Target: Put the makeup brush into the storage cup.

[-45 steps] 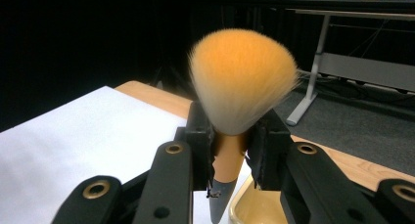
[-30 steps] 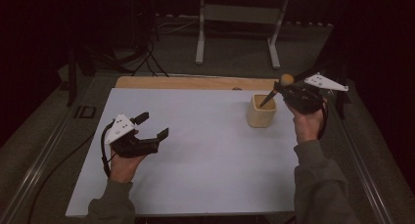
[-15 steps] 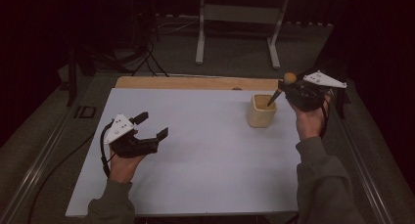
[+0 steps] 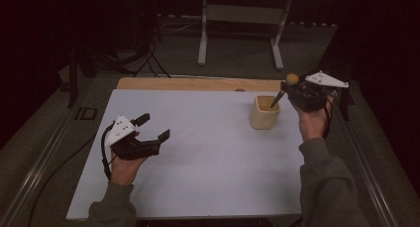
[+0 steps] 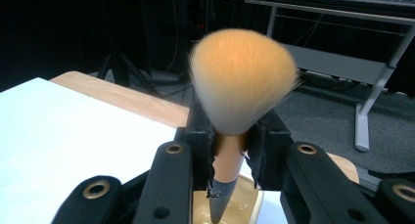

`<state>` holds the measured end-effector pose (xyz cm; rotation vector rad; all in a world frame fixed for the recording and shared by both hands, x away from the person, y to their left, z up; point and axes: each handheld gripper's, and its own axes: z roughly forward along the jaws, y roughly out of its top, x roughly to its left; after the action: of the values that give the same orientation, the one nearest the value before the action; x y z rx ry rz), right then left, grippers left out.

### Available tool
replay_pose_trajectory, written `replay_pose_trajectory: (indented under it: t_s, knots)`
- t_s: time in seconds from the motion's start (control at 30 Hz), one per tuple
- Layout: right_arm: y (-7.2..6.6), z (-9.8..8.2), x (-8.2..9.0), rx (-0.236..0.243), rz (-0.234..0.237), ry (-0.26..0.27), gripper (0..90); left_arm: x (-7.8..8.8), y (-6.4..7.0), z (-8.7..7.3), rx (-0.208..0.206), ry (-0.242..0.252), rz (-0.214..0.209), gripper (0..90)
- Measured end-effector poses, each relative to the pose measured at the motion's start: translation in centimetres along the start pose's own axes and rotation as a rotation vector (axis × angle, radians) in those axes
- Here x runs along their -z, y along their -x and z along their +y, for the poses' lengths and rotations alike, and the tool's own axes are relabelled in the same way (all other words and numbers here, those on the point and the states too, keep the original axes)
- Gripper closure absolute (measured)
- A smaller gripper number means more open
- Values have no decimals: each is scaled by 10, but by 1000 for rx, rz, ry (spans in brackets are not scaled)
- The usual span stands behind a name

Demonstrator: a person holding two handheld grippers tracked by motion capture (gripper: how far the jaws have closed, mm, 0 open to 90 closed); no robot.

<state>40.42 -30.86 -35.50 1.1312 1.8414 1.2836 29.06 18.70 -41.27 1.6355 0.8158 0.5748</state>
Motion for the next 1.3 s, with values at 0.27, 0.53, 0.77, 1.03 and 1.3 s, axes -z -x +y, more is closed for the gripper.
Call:
replay_pose_trajectory:
  t_s: [0.27, 0.53, 0.77, 1.03, 1.3]
  knots:
    - [-1, -2, -5, -1, 2, -12, 729, 0, 0, 0, 0, 1, 1, 129]
    - [-5, -9, -12, -3, 4, -29, 729, 1, -1, 0, 2, 4, 3, 129]
    - [-5, -14, -17, -8, 3, -39, 728, 1, -1, 0, 2, 2, 3, 129]
    - [-4, -15, -16, -7, 9, -40, 726, 1, -1, 0, 4, 1, 4, 129]
    - [-4, -15, -19, -33, 21, -12, 92, 1, -1, 0, 3, 0, 4, 129]
